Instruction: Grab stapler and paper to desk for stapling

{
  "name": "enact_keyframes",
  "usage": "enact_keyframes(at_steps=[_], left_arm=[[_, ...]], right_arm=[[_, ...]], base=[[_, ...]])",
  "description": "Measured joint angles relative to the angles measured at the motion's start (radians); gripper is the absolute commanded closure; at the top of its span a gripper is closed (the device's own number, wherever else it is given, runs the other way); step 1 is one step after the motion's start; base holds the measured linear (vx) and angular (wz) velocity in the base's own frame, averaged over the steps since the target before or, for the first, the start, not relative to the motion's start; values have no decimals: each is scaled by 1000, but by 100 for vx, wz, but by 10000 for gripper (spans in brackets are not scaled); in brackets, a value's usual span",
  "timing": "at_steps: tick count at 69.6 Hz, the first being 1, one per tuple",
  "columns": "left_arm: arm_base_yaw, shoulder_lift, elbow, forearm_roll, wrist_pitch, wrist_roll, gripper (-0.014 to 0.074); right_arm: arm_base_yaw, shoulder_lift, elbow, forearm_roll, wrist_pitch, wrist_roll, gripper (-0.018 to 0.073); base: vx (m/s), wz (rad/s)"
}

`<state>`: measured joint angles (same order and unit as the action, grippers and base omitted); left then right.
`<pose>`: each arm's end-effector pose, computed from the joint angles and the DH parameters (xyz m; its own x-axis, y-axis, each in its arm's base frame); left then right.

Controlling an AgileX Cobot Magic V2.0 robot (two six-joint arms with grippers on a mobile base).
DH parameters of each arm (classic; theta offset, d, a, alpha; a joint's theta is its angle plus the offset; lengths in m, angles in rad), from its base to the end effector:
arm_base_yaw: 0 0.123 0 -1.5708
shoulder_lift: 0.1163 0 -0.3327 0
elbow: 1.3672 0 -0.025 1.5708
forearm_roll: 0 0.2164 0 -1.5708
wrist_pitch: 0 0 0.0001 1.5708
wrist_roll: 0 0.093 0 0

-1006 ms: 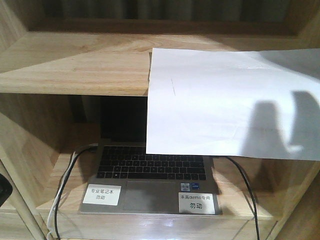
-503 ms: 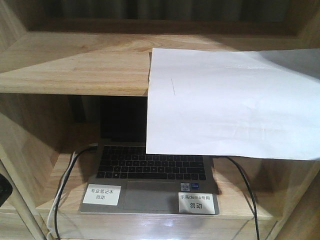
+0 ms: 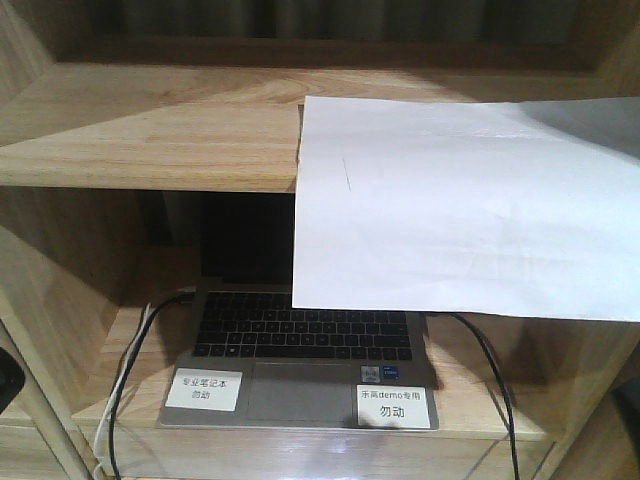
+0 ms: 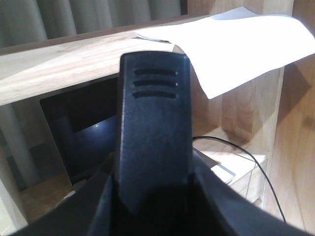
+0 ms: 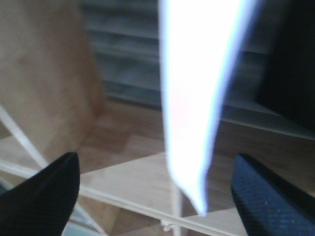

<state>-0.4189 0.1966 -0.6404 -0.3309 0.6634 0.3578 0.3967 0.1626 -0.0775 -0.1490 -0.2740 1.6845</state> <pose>-0.0551 0.0041 0.3469 -0.0416 0.1186 -0.9921 0.5867 0.8066 0.0718 -0.0143 -0.0020 0.2651 -0.4141 0.9094 -0.0395 -0.2614 -0.0772 0.9621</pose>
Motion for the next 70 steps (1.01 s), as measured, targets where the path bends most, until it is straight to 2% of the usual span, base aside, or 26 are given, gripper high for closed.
enact_keyframes(at_steps=[11,21,35,57,62,70], left_arm=[[0,0,0,0,0,0,603],[0,0,0,0,0,0,603],[0,0,0,0,0,0,603],[0,0,0,0,0,0,603],[0,0,0,0,0,0,603],[0,0,0,0,0,0,603]], right_arm=[[2,48,28,27,-10,-1,-34],[2,144,28,28,-96,-9,-34],[2,346,28,28,-338,-86,-34],[2,681,28,64,-804,-171,-25],[2,737,26,83,-854,-182,-16],[2,788,18,110,-860,-185,0]], base=[[0,0],[0,0],[0,0],[0,0],[0,0],[0,0]])
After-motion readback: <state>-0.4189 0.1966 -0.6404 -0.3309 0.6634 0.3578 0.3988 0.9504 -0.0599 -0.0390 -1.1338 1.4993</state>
